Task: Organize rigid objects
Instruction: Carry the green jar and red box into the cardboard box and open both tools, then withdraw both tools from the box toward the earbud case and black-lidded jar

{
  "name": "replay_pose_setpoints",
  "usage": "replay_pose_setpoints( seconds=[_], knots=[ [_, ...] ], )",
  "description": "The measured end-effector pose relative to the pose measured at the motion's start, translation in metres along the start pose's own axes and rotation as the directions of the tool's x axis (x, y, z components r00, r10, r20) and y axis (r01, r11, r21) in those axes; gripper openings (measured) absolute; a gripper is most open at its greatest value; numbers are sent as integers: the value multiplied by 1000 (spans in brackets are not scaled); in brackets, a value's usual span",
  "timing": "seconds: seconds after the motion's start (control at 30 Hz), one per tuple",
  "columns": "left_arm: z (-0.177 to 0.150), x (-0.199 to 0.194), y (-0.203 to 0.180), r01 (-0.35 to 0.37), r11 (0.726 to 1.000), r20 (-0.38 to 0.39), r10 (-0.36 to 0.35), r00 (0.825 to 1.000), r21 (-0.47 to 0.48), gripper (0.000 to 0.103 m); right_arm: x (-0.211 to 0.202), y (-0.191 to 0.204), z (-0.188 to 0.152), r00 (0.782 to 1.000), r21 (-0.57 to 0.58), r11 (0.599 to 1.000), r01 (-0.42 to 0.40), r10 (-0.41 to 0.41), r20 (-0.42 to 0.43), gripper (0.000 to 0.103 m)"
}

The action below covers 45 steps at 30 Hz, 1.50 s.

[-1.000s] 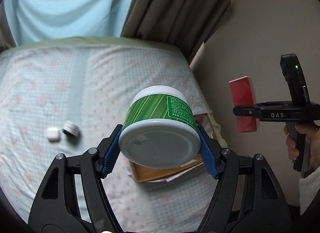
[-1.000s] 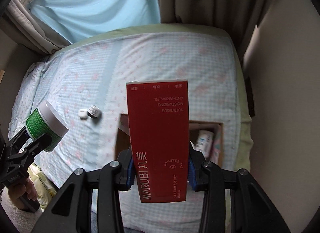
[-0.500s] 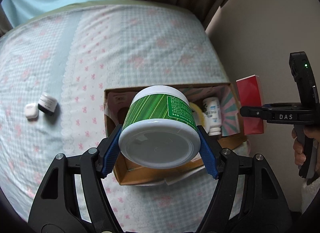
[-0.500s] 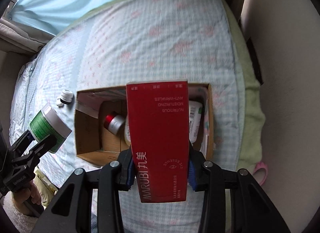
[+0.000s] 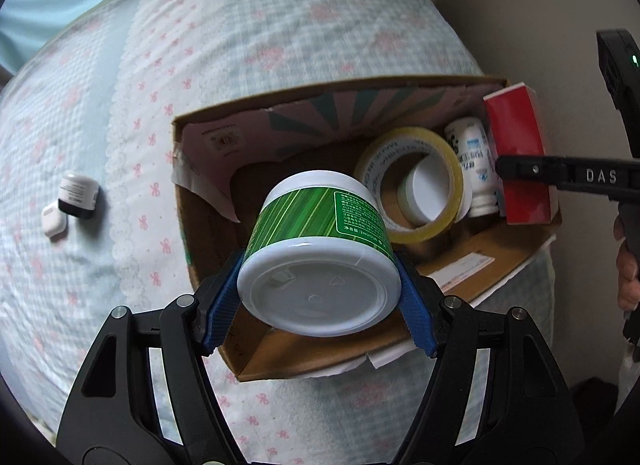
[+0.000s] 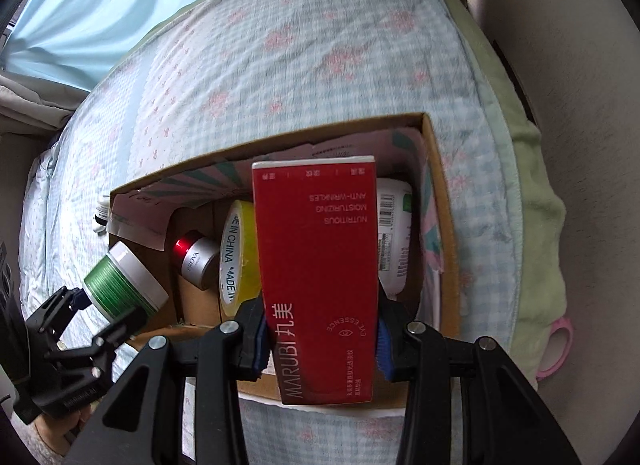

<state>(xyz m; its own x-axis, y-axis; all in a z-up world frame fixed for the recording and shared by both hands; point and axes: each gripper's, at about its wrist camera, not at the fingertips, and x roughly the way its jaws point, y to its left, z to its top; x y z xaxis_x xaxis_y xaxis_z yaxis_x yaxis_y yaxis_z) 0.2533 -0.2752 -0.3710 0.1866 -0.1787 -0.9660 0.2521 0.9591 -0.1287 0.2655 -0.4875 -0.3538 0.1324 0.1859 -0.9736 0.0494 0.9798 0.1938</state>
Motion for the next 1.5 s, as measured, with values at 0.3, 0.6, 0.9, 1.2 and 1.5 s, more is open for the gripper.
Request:
replay_pose_setpoints(
  seconds=[0.3, 0.6, 0.9, 1.2, 1.5],
  knots=[
    [-8, -13, -9, -21, 999, 27, 21, 999, 30, 103, -5, -9, -6, 994, 81, 993, -83, 76, 84, 103],
    [-20, -16, 7, -51, 999, -4, 51, 999, -9, 103, -3, -23, -16, 993, 128, 987, -92, 83, 78, 103],
    [-26, -35, 16, -62, 997, 30, 63, 998, -35, 103, -23, -7, -14, 993, 57, 997, -49, 43, 114, 103],
    [-40, -86, 35, -75, 995, 91, 81, 993, -66, 103, -76, 12, -15, 987, 32, 999, 11, -16, 162, 103],
    [-73, -155, 73, -138, 985, 167, 155, 974, -105, 103, -132, 58, -38, 971, -19, 994, 105, -98, 219, 103]
  ],
)
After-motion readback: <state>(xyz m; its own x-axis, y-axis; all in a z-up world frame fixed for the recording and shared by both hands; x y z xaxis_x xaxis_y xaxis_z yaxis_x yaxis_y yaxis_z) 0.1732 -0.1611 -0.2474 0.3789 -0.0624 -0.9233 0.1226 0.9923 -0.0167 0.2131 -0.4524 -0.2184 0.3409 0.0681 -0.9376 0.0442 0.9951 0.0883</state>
